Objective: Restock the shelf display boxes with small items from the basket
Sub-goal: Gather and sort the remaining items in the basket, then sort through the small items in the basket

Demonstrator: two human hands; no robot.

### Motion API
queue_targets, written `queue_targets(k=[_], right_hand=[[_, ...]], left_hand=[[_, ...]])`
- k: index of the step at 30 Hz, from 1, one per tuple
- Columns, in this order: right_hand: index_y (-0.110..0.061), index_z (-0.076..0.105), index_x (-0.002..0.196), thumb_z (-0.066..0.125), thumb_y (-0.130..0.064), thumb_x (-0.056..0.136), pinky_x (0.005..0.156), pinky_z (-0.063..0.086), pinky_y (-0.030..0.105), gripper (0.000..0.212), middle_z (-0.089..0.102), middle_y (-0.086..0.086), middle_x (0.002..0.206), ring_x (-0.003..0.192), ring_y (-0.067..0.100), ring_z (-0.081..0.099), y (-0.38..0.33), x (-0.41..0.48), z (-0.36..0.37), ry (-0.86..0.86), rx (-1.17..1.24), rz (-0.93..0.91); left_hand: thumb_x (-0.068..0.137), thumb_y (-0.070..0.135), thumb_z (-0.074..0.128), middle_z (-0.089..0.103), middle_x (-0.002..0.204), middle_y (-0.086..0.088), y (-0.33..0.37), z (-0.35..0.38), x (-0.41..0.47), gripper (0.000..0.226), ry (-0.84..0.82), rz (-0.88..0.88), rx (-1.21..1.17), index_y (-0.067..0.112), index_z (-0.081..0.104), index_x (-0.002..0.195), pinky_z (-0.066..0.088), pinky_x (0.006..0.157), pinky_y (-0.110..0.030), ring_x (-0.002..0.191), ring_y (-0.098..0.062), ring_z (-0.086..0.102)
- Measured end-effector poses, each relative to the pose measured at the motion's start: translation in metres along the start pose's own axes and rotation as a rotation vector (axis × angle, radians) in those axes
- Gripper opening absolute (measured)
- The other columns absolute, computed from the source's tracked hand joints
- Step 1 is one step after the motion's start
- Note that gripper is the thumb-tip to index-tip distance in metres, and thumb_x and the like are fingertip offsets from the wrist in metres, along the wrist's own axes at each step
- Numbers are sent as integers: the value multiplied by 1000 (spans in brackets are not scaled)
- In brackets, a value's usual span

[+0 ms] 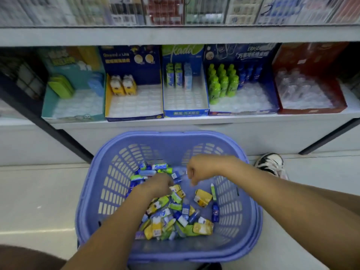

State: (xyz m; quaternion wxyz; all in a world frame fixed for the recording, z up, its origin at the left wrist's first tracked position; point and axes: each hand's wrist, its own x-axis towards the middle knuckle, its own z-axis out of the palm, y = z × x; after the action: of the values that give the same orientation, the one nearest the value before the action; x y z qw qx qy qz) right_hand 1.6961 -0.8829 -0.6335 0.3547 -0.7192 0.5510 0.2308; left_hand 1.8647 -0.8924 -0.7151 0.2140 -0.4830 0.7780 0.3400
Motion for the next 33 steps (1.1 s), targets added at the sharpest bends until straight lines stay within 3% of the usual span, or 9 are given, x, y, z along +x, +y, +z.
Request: queue_targets(k=[3,8,15,19,22,25,27,29,33], right_hand=[[-6,60,121,68,-23,84,77,47,34,41,63,15,116,98,28,59,-3,39,65,-188,-114,-2],[-16,30,142,65,-7,84,70,33,32,68,36,21,137,98,35,53,12,66,120,-125,-155,-96],[-5,38,133,71,-11,79,84,41,45,64,40,20,136,116,38,45,17,73,141,-128,-442,-151],[-1,54,114,58,-7,88,76,47,43,26,60,20,106,97,37,57,11,77,146,-188,-515,-168],[2,56,112,48,4,87,72,38,41,26,46,15,65,79,36,53,10,78,150,-124,-571,-191],[3,65,93,50,2,86,71,34,39,16,46,17,64,86,35,57,10,76,149,-141,-626,-188],[-6,61,71,56,-9,86,67,35,36,16,54,14,69,78,32,54,10,76,143,-170,-597,-149],[-14,42,53,62,-14,83,60,32,31,36,39,7,57,65,27,41,13,76,131,-190,-472,-77],[-14,60,62,72,-31,76,61,44,27,25,55,1,57,61,18,53,11,67,86,-276,-106,46]], left_hand=[[88,16,61,56,119,-12,-30,29,-3,28,-169,-25,33,11,60,116,44,86,-33,112,-29,56],[90,18,60,60,121,-15,-44,50,-2,31,-264,23,25,4,61,118,47,87,-37,107,-30,58],[91,19,62,58,126,-13,-42,56,7,44,-313,13,-57,11,51,134,52,84,-35,105,-27,62],[90,19,63,62,119,-14,-43,57,8,40,-310,11,-85,6,57,128,52,88,-39,102,-29,62],[92,16,60,57,103,-14,-39,55,9,27,-273,18,-90,-2,64,112,50,90,-41,92,-26,57],[90,11,57,48,94,-11,-34,49,11,4,-161,28,-162,7,57,88,46,77,-35,83,-22,49],[88,10,60,51,94,-12,-31,45,11,3,-97,27,-268,10,62,91,49,80,-37,83,-23,52],[86,11,66,59,107,-13,-28,39,11,20,-87,21,-389,10,66,106,51,89,-40,95,-28,59],[80,19,75,59,126,-8,-23,28,10,48,-140,39,-523,13,59,125,48,92,-38,111,-28,58]])
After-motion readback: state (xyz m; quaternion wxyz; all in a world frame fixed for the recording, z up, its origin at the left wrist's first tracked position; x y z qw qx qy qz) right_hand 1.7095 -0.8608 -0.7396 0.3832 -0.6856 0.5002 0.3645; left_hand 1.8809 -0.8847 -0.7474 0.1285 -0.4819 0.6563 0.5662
